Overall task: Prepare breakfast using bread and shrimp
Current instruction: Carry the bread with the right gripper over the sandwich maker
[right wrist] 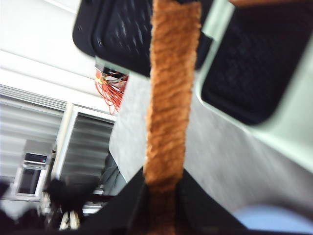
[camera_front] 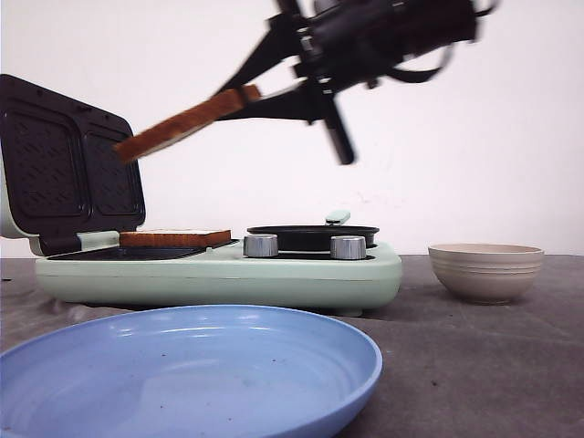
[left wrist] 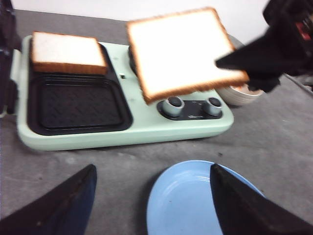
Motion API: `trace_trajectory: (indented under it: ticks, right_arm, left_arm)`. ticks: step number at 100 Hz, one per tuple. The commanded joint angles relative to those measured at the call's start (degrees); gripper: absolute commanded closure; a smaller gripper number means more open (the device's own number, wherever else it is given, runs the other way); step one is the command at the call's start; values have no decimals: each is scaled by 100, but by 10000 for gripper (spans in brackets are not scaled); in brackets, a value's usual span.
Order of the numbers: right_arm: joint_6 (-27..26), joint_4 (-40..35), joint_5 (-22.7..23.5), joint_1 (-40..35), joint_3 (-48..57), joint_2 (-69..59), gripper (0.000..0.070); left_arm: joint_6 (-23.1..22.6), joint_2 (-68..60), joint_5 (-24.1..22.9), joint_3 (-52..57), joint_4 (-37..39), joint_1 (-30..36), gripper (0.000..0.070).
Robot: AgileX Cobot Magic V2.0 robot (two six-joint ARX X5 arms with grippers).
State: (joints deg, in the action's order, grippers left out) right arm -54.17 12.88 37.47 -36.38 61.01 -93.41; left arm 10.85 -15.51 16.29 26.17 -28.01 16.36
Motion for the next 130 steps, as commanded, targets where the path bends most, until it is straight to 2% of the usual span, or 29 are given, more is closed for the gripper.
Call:
trace_trajectory:
  ticks: [1,27,37,60,101,130]
  right_arm:
    - [-177,57,0,-96,444,-417,700]
    - [-586,4,-63,-317,1563,-1523,700]
    - [-629,-157,-271,-393,1797,-1764,700]
    - [-695,-245,-785,-474,1862,-1869,700]
    - [-890,-201,-863,-599,1912,-2225,700]
    - [-452,-223,-1093,-662,1965,-2234,700]
  left_arm:
    - [-116,-11,-46,0,74,11,307]
    - [-142,-11,-199,0,76,11,307]
    - [-173,-11,-269,0,76,11,307]
    - [-227,-11,-345,0,76,11,307]
    - [-225,-11,-343,0,76,11,307]
    - [-227,-11,-341,0,74,11,307]
